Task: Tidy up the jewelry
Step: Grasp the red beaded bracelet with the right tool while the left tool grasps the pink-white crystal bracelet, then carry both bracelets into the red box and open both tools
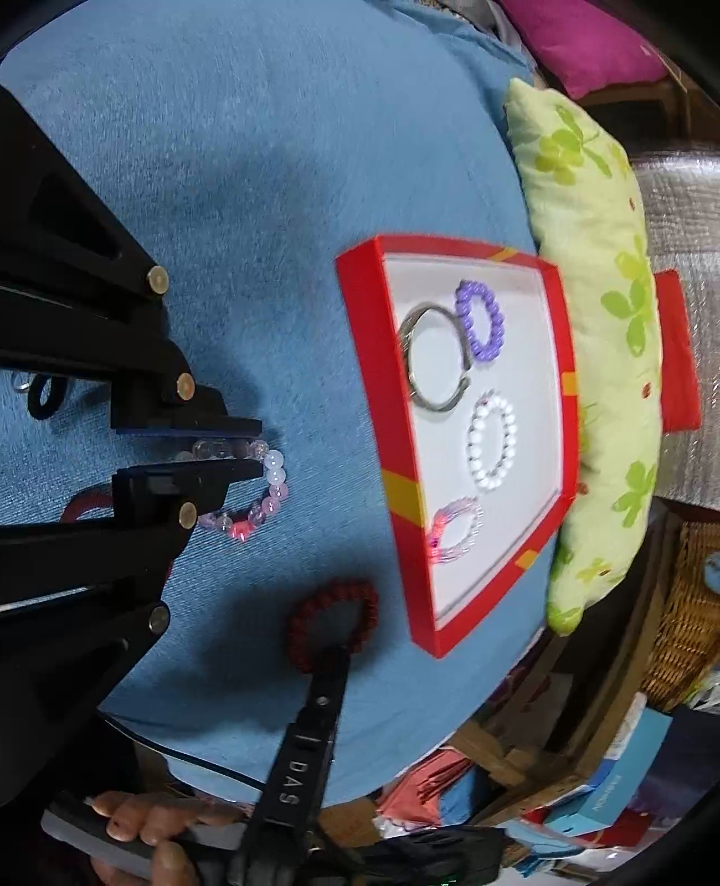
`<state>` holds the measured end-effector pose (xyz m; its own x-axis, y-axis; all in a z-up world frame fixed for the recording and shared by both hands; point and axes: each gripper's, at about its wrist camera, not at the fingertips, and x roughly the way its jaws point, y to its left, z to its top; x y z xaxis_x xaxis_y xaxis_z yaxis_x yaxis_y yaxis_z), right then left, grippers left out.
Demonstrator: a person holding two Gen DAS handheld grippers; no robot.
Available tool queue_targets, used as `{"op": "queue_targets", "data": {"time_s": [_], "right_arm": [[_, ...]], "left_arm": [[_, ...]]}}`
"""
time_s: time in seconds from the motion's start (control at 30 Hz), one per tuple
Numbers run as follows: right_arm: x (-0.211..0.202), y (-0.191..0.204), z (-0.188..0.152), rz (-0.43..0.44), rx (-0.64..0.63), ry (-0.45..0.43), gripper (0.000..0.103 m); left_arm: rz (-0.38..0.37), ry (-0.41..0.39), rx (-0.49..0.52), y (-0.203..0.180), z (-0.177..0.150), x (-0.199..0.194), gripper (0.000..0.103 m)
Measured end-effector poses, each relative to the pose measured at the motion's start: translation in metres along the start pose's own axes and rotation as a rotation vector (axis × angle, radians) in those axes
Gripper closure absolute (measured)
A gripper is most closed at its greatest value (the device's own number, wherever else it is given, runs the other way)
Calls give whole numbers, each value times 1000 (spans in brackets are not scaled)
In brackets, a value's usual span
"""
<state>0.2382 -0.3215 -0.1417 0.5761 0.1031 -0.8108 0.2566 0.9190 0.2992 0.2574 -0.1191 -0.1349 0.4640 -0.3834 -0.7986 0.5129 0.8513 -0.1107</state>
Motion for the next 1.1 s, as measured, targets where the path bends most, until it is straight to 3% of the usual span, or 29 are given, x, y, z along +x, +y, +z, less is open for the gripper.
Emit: {"op": "queue_targets", "data": {"time_s": [0.57, 1.1], "right_arm": [[-65, 23, 6, 210, -55, -238, 92], [-76, 26, 27, 259, -40, -308, 92]], "left_arm": [[-20, -125, -33, 4, 9, -40, 95], [-72, -190, -41, 3, 25, -56, 95]]}}
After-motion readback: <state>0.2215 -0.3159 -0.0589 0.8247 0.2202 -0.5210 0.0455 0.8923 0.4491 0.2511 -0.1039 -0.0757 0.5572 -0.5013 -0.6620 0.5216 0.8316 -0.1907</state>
